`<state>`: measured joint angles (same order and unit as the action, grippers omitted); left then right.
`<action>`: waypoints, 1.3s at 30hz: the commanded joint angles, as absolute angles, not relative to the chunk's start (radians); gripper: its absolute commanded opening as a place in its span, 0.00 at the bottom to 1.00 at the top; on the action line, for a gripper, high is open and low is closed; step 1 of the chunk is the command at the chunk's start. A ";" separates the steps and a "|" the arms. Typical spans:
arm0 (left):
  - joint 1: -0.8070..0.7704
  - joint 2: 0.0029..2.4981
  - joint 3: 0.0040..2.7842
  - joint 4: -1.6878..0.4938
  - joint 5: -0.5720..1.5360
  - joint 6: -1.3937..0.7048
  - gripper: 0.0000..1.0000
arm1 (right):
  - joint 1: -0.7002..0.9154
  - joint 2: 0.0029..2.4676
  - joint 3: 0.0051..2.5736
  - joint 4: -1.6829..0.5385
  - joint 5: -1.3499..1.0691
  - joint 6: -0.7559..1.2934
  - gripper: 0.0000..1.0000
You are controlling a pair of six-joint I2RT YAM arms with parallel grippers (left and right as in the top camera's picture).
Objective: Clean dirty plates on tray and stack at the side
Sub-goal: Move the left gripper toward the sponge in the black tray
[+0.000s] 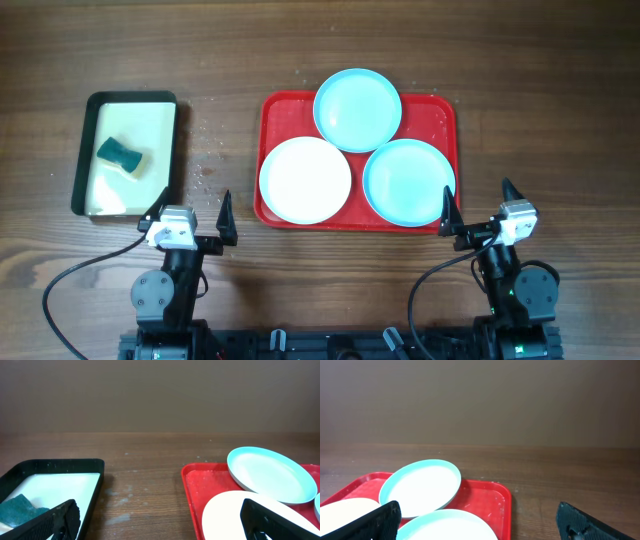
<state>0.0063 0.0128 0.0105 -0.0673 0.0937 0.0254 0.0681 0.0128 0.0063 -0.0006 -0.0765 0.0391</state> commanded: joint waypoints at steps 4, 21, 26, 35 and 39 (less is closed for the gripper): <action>0.000 0.007 0.006 -0.072 0.077 0.038 1.00 | 0.063 0.010 0.005 0.001 -0.059 0.027 1.00; 0.000 0.007 0.006 -0.072 0.077 0.038 1.00 | 0.063 0.010 0.005 0.001 -0.059 0.027 0.99; 0.000 0.007 0.006 0.030 0.261 0.038 1.00 | 0.063 0.010 0.005 0.001 -0.059 0.027 1.00; 0.003 0.013 0.022 0.582 0.223 0.127 1.00 | 0.063 0.010 0.005 0.001 -0.059 0.027 1.00; 0.003 0.184 0.235 0.458 0.143 0.203 1.00 | 0.063 0.010 0.005 0.001 -0.059 0.027 1.00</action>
